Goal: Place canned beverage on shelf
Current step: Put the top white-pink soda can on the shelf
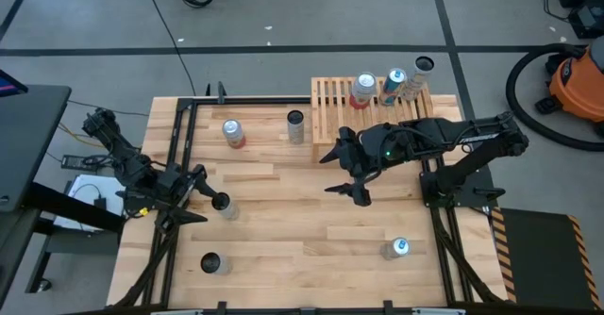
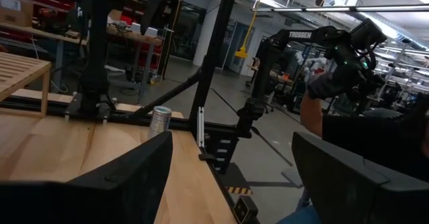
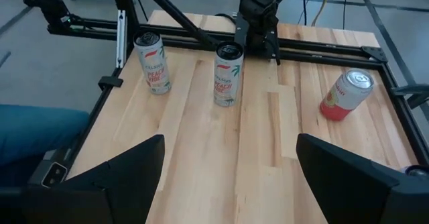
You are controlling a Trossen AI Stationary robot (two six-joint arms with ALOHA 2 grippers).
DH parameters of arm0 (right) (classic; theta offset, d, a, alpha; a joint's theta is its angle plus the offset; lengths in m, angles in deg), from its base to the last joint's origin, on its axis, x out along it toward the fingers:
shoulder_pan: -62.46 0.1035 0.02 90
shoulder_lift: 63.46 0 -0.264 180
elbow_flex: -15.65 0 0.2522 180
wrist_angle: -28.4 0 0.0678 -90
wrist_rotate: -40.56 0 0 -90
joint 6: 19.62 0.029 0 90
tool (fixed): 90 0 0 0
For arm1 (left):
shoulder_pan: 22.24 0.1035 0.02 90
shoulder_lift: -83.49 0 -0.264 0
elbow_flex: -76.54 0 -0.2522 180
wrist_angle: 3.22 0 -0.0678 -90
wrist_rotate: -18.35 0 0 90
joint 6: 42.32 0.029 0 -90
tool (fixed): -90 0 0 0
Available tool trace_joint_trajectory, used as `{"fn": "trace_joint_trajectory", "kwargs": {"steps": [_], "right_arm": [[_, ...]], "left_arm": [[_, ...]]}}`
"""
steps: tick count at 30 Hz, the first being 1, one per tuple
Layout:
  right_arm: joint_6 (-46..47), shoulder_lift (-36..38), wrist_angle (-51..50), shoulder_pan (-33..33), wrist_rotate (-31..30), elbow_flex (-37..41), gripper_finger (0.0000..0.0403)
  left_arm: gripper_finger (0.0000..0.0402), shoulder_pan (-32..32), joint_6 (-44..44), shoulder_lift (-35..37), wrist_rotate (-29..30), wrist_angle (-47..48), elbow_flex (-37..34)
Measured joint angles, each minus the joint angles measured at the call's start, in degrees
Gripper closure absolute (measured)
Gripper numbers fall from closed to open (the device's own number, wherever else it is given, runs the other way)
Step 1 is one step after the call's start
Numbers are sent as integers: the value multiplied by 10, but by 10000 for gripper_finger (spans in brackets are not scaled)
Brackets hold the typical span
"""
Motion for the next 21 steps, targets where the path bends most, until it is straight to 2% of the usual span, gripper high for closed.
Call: {"fn": "trace_joint_trajectory", "kwargs": {"steps": [10, 17, 21], "right_arm": [[2, 0, 0, 0, -2, 0, 55], [3, 0, 0, 0, -54, 0, 55], [3, 0, 0, -1, -63, 0, 55]], "left_arm": [[86, 0, 9, 0, 0, -1, 0], [86, 0, 10, 0, 0, -1, 0], [86, 0, -1, 0, 0, -1, 0]]}}
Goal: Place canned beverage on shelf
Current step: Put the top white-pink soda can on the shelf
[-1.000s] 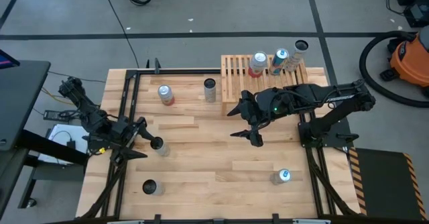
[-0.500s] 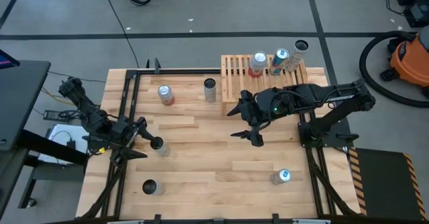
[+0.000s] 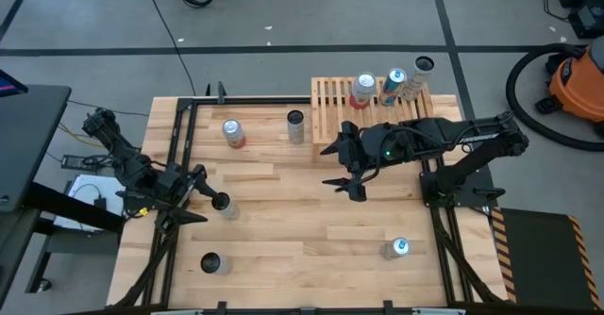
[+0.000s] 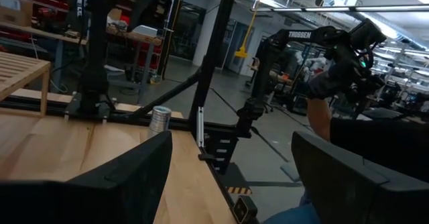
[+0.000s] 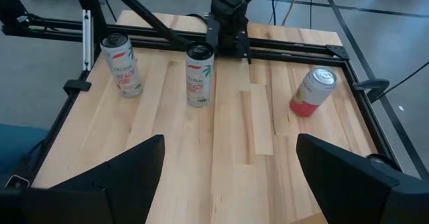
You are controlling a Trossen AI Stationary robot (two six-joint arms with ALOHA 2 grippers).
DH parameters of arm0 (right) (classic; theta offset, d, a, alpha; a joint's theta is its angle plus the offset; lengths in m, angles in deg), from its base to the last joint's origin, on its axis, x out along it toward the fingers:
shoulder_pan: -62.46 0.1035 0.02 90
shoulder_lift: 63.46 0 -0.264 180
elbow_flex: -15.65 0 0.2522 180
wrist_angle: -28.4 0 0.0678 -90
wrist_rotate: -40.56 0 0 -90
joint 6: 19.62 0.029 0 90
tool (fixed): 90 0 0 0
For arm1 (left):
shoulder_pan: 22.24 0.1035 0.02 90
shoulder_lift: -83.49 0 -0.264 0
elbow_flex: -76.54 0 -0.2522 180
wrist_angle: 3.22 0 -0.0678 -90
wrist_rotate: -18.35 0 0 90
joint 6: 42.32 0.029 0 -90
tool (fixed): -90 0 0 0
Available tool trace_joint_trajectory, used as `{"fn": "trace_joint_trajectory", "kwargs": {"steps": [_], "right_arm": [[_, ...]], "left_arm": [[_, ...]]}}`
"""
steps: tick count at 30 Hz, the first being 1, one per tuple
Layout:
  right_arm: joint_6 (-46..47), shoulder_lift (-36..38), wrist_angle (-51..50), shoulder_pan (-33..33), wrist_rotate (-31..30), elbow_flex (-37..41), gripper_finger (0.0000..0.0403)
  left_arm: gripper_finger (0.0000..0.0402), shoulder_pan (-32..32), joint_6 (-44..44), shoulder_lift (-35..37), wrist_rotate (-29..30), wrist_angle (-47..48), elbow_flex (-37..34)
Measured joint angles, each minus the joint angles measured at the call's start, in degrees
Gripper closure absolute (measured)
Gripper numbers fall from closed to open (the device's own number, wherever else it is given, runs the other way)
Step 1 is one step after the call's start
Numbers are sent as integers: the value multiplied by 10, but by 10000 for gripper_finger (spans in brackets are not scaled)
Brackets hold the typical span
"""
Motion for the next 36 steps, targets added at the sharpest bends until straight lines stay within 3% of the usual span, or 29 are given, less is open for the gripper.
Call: {"fn": "trace_joint_trajectory", "kwargs": {"steps": [36], "right_arm": [[30, 0, 0, 0, 0, 0, 55]], "left_arm": [[86, 0, -18, 0, 41, -3, 0]]}}
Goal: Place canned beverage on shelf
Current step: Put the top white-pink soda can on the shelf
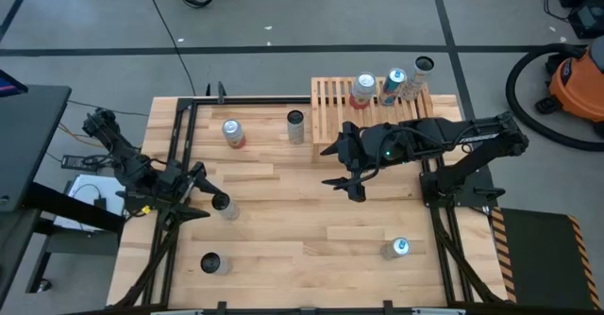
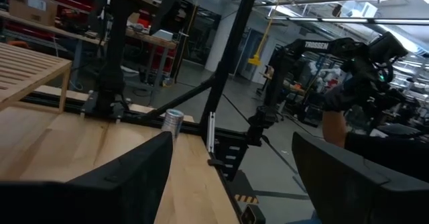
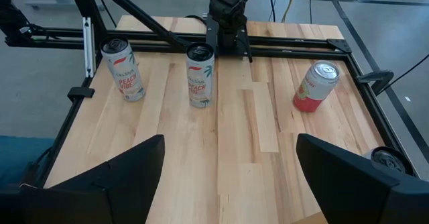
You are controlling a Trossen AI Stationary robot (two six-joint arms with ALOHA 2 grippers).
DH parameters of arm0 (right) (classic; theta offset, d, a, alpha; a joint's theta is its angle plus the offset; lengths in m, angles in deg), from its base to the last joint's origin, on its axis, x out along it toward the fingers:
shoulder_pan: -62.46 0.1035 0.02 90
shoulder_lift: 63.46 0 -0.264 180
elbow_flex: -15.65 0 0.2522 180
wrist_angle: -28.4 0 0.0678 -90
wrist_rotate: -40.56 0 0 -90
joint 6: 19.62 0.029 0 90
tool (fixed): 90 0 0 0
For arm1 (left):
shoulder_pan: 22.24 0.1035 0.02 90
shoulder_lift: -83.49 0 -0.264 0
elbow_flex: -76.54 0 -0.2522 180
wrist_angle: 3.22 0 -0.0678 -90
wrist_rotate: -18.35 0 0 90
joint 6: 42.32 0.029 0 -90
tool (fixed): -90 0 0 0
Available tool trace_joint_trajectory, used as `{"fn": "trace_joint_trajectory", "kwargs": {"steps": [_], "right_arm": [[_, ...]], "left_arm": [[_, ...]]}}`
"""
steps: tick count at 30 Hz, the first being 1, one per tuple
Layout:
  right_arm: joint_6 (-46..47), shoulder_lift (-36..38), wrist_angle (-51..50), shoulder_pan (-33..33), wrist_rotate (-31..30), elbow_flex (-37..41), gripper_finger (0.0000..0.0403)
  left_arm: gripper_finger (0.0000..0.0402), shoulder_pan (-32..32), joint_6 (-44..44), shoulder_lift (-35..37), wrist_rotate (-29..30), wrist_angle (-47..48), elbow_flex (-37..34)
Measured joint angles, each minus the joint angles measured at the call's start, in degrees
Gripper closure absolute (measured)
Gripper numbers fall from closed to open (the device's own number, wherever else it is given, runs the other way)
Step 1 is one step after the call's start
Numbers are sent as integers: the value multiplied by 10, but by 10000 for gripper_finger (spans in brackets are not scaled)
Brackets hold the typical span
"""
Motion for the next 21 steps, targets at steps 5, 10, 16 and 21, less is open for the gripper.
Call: {"fn": "trace_joint_trajectory", "kwargs": {"steps": [5, 10, 16, 21], "right_arm": [[0, 0, 0, 0, 0, 0, 55], [0, 0, 0, 0, 0, 0, 55], [0, 0, 0, 0, 0, 0, 55], [0, 0, 0, 0, 0, 0, 55]], "left_arm": [[86, 0, 0, 0, 22, -1, 0], [86, 0, 4, 0, 76, -1, 0], [86, 0, 20, -6, 77, -2, 0], [96, 0, 20, -26, 78, -6, 0]]}}
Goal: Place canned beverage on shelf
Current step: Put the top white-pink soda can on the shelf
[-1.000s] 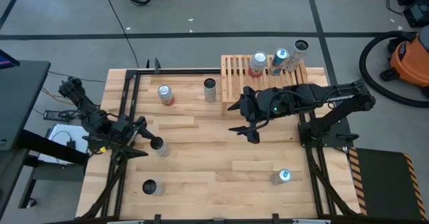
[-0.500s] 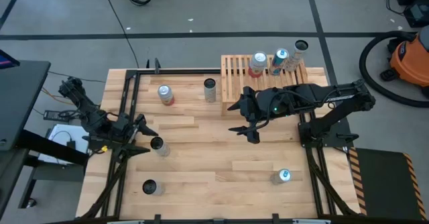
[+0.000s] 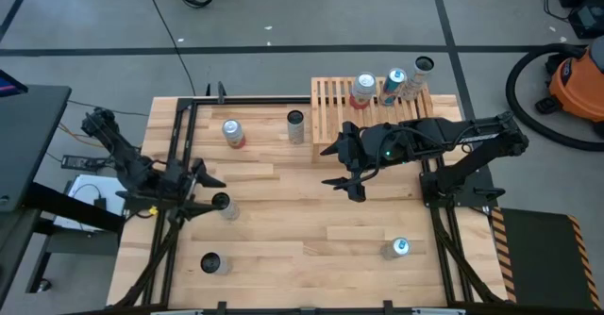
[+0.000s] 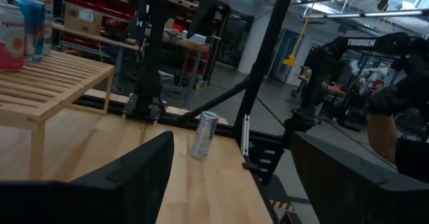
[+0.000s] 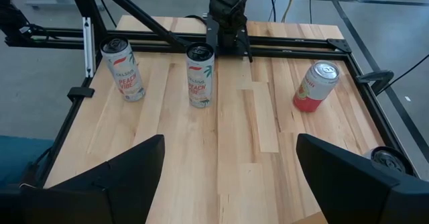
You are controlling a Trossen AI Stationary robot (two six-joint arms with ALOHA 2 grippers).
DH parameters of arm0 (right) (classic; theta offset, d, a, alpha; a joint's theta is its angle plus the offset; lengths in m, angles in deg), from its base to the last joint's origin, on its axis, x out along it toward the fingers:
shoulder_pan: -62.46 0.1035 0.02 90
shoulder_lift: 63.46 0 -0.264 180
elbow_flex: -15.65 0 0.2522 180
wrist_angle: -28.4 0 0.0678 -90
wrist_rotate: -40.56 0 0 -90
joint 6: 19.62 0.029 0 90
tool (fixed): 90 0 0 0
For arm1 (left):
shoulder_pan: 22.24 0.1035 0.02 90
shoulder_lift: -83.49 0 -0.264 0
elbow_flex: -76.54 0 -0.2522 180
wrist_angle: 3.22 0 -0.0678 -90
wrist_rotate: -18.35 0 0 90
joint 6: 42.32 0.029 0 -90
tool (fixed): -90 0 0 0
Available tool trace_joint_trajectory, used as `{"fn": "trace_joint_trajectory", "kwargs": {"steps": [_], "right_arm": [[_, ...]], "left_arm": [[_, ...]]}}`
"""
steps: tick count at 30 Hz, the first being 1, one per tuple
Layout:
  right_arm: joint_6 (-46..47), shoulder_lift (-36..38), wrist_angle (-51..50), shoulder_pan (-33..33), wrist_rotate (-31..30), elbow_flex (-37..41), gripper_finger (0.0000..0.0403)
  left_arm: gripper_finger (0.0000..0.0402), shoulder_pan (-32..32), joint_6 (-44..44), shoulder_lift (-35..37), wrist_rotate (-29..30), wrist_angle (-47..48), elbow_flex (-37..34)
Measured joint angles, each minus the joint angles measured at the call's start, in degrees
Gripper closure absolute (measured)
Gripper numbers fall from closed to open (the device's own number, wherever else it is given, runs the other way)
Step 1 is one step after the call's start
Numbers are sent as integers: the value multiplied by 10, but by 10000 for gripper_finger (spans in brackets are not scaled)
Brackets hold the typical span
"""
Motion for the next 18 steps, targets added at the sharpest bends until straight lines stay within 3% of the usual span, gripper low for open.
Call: {"fn": "trace_joint_trajectory", "kwargs": {"steps": [12, 18], "right_arm": [[-1, 0, 0, 0, 4, 0, 55], [-1, 0, -1, 0, 5, 0, 55]], "left_arm": [[107, 0, -5, -65, 30, 4, 7], [107, -1, 9, -113, 52, 124, 89]]}}
